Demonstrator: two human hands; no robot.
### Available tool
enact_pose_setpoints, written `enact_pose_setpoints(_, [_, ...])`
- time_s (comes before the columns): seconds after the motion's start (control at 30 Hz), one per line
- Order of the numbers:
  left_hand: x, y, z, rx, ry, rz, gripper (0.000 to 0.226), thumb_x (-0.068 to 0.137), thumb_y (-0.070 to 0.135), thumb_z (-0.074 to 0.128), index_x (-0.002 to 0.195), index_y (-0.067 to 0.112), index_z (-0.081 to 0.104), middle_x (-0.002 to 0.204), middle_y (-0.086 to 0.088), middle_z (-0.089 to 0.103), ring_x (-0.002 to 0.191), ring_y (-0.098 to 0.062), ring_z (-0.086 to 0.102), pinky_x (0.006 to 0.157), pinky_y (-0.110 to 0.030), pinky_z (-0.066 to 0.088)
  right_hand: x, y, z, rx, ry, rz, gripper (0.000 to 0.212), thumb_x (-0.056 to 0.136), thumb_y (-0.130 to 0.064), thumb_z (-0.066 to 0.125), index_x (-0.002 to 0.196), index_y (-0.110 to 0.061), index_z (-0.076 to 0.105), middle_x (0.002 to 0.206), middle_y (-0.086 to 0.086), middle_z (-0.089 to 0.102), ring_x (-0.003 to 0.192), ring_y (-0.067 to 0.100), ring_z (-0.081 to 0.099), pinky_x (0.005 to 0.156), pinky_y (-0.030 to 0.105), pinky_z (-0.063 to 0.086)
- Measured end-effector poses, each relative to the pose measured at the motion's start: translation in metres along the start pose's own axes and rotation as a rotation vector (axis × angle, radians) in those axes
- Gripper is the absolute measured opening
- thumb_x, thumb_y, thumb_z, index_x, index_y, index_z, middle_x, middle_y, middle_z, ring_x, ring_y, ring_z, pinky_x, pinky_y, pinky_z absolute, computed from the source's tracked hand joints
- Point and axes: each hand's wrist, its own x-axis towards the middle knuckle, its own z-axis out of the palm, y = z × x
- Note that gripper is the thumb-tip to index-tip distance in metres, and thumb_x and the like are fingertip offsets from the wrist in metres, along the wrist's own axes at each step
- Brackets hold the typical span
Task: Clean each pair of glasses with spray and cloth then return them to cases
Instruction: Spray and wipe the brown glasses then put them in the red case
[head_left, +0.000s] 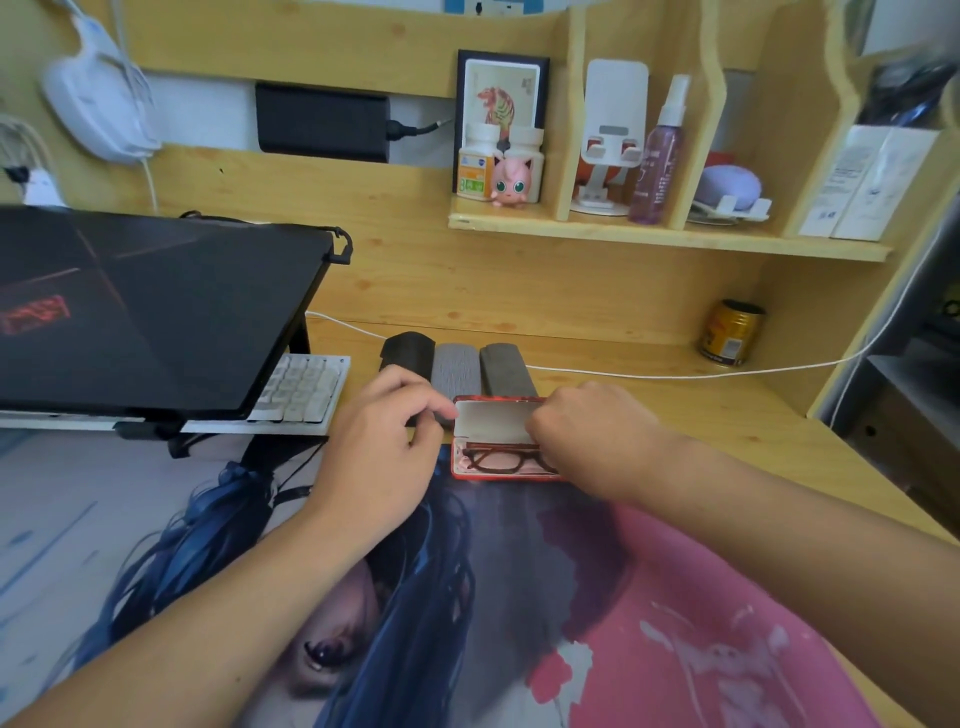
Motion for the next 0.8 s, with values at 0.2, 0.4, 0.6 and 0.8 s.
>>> enact_pose_setpoints(0.2, [0.000,-0.004,0.000,0.017,-0.054,0.023,0.028,0.091,0.000,0.059,0.091,0.022,0.077,0.096,0.014,0.062,0.077,-0.007,0.059,0.065,-0.031,0.048,-0.004,0.003,-0.005,0.015,0.004,-0.010,0.014,0.091,-0.012,0.050,0.081,-0.021,0.045,0.097,0.010,0.069,0.086,0.035,0.067,0.060,0.035,0.034])
enact_pose_setpoints(0.4, [0.001,0.003,-0.007,-0.012,-0.094,0.072,0.027,0.093,0.000,0.060,0.104,0.020,0.076,0.095,0.010,0.064,0.080,-0.004,0.058,0.067,-0.009,0.038,-0.036,0.013,-0.018,0.096,0.157,-0.019,0.014,0.091,-0.025,0.044,0.078,-0.020,0.043,0.084,0.005,0.063,0.074,0.038,0.061,0.054,0.038,0.033])
enact_pose_setpoints(0.6, [-0.005,0.017,-0.018,0.157,-0.542,0.219,0.026,0.096,0.046,0.057,0.110,0.035,0.075,0.099,0.019,0.063,0.092,-0.003,0.061,0.078,-0.029,0.050,-0.087,-0.015,0.009,0.300,0.277,0.002,0.020,0.080,-0.037,0.042,0.073,-0.024,0.055,0.072,-0.004,0.062,0.061,0.028,0.062,0.048,0.034,0.042])
enact_pose_setpoints(0.8, [-0.014,0.029,-0.011,0.222,-0.705,0.243,0.020,0.098,0.042,0.060,0.112,0.039,0.075,0.102,0.022,0.062,0.095,0.002,0.057,0.084,-0.036,0.051,-0.092,0.001,0.024,0.810,0.151,0.003,0.024,0.092,-0.046,0.051,0.089,-0.030,0.070,0.084,-0.018,0.065,0.083,-0.001,0.058,0.078,0.022,0.044])
